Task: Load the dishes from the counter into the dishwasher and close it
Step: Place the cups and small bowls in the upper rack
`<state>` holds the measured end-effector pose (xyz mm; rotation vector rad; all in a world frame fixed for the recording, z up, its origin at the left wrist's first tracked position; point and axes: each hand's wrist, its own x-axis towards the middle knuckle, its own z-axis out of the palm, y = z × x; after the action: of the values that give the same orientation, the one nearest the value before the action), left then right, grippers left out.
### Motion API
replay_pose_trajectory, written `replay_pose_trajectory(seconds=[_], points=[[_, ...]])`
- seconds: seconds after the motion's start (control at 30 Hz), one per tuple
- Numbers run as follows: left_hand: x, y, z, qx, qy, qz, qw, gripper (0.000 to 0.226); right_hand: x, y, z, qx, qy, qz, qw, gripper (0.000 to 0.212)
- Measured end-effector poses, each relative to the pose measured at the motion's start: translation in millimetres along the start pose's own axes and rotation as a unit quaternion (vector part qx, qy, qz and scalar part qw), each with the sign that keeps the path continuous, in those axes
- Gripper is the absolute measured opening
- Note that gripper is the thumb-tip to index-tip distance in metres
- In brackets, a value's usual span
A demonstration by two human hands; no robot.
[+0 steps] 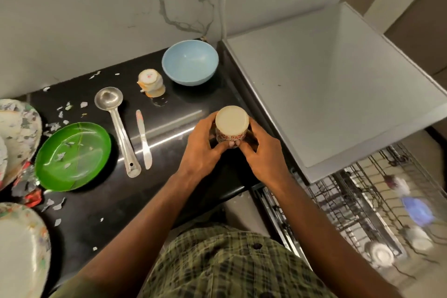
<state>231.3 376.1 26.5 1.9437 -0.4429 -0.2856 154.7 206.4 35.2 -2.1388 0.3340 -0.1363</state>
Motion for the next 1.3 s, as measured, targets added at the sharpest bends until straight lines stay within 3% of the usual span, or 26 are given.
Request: replay_pose_trajectory(seconds=[0.37, 1.3], points=[[15.1, 33.3, 94.0, 0.020, -0.126, 0.049, 0.991, 0.081, -53.8, 50.9, -76.9, 0.018, 0.104, 0.070, 0.992, 0.066], [-23.4, 106.1, 284.8, 0.041, -0.327, 0.104, 0.938, 0.077, -182.3, 164.1, -179.4, 0.101, 0.284, 0.199, 0.933, 0.071]])
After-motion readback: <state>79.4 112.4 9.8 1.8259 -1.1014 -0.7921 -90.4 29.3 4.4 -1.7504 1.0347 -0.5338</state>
